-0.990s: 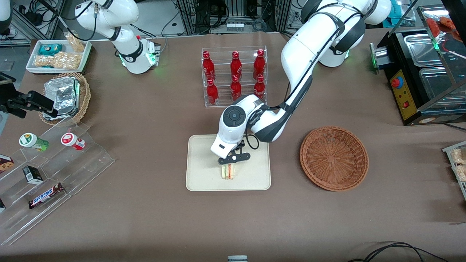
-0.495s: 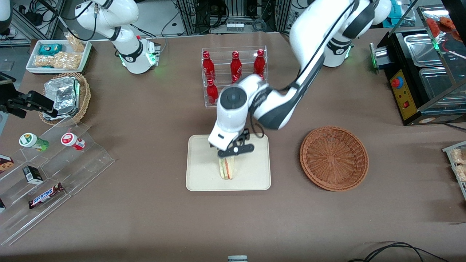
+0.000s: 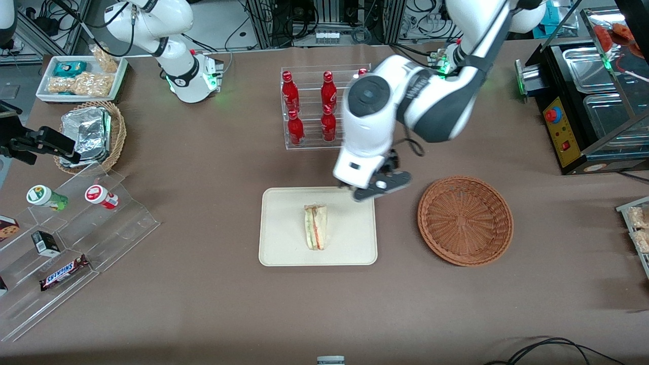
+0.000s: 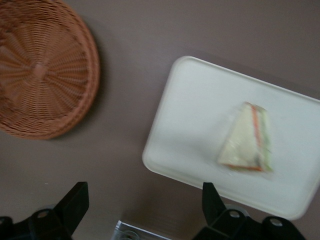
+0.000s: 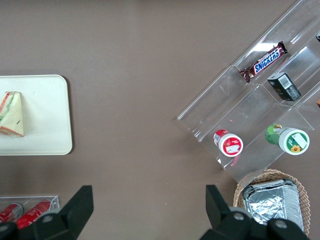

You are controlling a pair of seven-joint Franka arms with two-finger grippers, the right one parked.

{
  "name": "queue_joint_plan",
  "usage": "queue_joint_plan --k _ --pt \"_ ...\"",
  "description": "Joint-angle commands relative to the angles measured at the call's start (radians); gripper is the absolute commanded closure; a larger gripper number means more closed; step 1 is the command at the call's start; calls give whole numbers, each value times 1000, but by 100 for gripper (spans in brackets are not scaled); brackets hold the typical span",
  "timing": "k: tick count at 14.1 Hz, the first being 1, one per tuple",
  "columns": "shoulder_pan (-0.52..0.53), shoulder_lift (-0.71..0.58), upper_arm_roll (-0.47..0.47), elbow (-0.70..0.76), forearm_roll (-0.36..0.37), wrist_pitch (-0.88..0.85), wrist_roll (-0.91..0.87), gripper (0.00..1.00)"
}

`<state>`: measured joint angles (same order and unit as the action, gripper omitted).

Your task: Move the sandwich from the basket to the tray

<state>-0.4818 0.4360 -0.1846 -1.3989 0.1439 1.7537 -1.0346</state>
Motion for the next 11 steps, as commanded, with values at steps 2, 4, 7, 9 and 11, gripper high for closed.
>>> queue_joint_plan --k 2,4,7,9,11 --pt "147 -161 -1 -205 5 4 187 0" --pt "224 -232 -1 -300 2 12 282 0" --pt "339 -333 -1 -402 -10 0 488 0" --pt "415 -384 -1 -436 -39 -25 620 0" --pt "483 -408 -1 -430 -49 -71 756 0"
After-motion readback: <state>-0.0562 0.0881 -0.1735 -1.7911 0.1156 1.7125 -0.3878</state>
